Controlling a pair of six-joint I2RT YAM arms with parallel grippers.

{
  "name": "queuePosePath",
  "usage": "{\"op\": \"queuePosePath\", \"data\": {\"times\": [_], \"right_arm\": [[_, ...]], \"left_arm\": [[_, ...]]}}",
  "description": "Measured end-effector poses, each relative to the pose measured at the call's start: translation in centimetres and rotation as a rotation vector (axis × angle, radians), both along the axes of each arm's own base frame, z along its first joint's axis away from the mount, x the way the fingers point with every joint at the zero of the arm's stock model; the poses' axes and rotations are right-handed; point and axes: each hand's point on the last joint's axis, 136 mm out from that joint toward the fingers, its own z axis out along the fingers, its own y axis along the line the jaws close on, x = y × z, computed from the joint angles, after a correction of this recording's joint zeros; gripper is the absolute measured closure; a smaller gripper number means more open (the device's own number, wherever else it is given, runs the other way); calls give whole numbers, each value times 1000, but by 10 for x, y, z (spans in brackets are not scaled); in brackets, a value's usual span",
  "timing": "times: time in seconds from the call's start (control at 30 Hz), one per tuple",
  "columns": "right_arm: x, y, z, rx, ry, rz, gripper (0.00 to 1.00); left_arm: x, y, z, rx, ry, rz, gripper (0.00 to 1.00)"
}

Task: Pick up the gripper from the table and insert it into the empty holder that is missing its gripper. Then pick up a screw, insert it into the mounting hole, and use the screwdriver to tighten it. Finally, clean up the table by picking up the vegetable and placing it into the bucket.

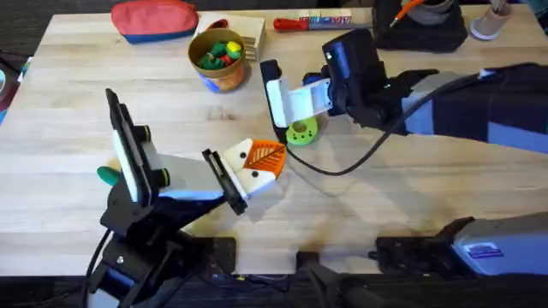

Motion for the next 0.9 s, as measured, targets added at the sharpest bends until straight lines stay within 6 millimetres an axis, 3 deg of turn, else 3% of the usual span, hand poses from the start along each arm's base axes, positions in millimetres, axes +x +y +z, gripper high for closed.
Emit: {"op": "queuePosePath", "data": {"times": [0.2, 0.33, 0.4, 0.57, 0.77, 0.9], "right_arm": [[-7, -7, -10, -34, 46, -11, 996], [-22, -17, -25, -62, 128, -41, 837], [-24, -20, -27, -42, 142, -72, 717], [-23, -21, -24, 18, 133, -130, 56], [-22, -22, -15, 81, 118, -183, 10], [-20, -26, 5, 162, 76, -237, 10]], "left_arm": [[0, 0, 0, 0, 0, 0, 990], [0, 0, 0, 0, 0, 0, 990], [0, 0, 0, 0, 0, 0, 990], [0, 0, 0, 0, 0, 0, 990], [0, 0, 0, 0, 0, 0, 990], [0, 0, 0, 0, 0, 0, 990]]}}
